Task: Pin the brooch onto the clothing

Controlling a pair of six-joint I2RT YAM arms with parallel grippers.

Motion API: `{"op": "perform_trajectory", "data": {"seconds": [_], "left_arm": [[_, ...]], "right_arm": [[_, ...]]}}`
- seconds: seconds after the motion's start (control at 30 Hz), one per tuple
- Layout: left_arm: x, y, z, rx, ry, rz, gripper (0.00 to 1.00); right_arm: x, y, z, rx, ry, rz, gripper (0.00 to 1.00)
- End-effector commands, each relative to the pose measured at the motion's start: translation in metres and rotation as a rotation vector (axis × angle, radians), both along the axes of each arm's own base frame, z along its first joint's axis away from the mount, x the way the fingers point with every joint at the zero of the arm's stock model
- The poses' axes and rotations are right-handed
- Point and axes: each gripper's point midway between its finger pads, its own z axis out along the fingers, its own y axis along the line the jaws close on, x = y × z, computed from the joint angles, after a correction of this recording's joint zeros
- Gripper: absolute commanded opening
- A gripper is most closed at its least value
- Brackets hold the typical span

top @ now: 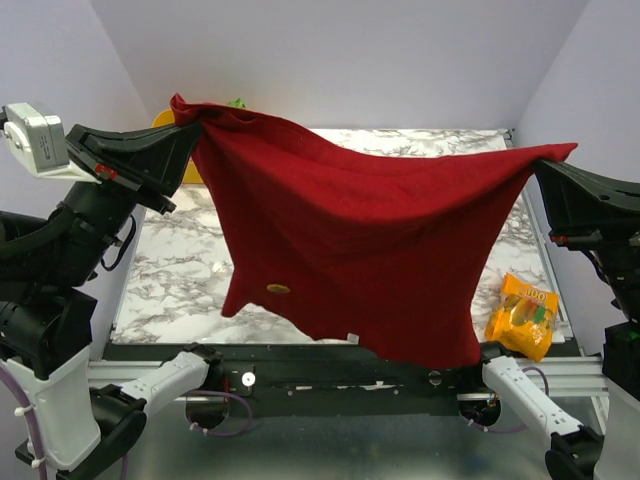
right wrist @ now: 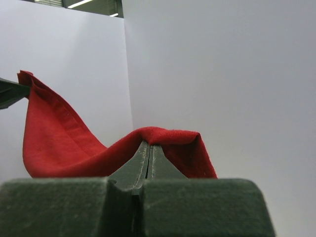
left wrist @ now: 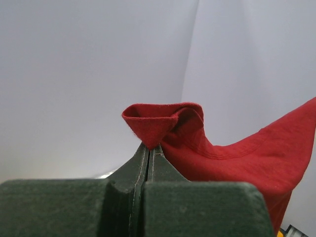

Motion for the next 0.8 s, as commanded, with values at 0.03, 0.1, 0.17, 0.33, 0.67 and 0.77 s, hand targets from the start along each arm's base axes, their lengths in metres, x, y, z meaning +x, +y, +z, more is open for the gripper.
{"op": "perform_trajectory", "data": {"seconds": [0.03,0.1,0.17,0.33,0.67,0.77], "left_arm": [[0.033,-0.005,-0.019,0.022,0.075,0.049,0.0],[0.064,-0.015,-0.044,0.044,0.168,0.067,0.0],[0.094,-0.023,-0.066,0.052,0.237,0.097,0.0],[0.177,-0.037,-0.166,0.136,0.466,0.214,0.0],[0.338,-0.05,-0.352,0.269,0.801,0.254,0.0],[0.369,-0.056,-0.381,0.283,0.837,0.239,0.0]], "right_arm": [[0.014,0.002,-0.004,0.006,0.026,-0.004,0.01],[0.041,0.006,-0.02,-0.003,0.085,-0.019,0.01],[0.075,0.009,-0.045,-0.017,0.17,-0.046,0.01],[0.152,0.021,-0.121,-0.091,0.338,-0.093,0.0],[0.301,0.012,-0.296,-0.109,0.662,-0.261,0.0],[0.338,0.009,-0.325,-0.121,0.733,-0.296,0.0]]}}
